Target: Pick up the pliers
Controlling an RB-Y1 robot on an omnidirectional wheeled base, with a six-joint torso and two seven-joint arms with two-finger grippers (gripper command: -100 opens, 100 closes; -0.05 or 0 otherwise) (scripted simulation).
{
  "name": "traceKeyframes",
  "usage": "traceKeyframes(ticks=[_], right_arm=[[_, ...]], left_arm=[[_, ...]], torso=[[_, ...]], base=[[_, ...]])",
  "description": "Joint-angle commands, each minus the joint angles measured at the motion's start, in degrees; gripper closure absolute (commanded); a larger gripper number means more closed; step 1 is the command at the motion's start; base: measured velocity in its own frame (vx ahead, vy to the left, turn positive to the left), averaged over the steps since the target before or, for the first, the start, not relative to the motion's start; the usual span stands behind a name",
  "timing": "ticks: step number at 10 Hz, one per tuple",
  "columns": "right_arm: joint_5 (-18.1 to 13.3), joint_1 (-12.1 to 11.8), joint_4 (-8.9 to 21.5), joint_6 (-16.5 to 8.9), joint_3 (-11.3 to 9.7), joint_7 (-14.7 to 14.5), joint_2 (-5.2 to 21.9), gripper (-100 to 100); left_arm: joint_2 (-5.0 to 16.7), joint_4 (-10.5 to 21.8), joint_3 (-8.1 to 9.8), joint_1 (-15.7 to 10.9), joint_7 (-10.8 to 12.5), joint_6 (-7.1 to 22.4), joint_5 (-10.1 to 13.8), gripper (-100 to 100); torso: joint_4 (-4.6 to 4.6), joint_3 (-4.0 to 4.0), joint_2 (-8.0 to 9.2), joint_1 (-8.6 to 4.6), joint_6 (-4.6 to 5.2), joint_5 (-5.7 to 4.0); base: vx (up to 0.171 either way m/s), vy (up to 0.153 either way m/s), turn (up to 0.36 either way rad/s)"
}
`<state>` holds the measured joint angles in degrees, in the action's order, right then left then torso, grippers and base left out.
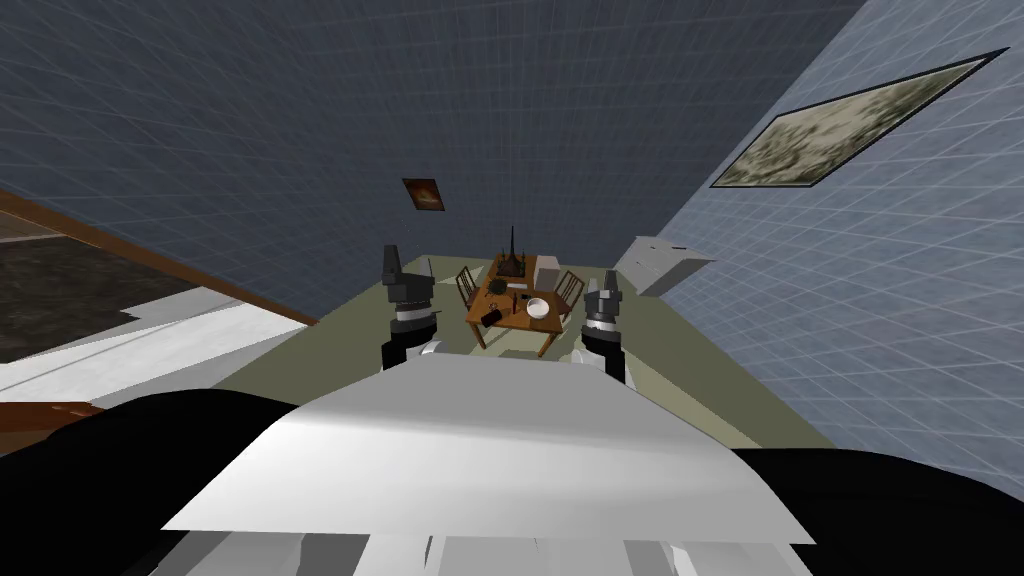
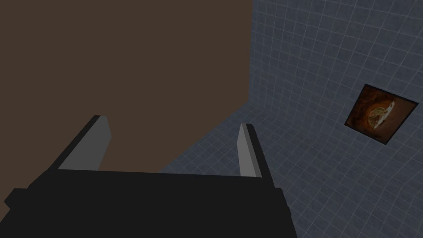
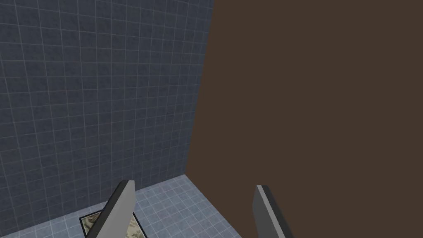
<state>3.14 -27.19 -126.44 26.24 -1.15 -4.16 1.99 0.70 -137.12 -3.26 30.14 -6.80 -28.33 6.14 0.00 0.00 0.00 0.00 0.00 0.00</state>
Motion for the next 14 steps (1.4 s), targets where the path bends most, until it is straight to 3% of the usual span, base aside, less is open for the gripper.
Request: traceKeyframes(ticks=[1, 8, 14], right_arm=[[-0.42, 0.48, 0.71, -1.05, -0.06, -0.63, 1.63, -100], [-4.33, 4.5, 7.62, -9.55, -0.68, -6.05, 8.35, -100], [-9.5, 9.02, 17.29, -18.02, -1.57, -12.31, 13.94, -100]], left_arm=[[0.0, 0.0, 0.0, 0.0, 0.0, 0.0, 0.0, 0], [0.0, 0.0, 0.0, 0.0, 0.0, 0.0, 0.0, 0], [-0.01, 0.0, -0.01, 0.0, 0.0, 0.0, 0.0, 0]], torso=[[0.0, 0.0, 0.0, 0.0, 0.0, 0.0], [0.0, 0.0, 0.0, 0.17, -0.01, 0.04], [-0.02, -0.04, -0.06, 0.36, 0.0, 0.08]], base=[[-0.005, 0.01, 0.076], [-0.007, 0.045, 0.135], [0.017, 0.089, 0.127]])
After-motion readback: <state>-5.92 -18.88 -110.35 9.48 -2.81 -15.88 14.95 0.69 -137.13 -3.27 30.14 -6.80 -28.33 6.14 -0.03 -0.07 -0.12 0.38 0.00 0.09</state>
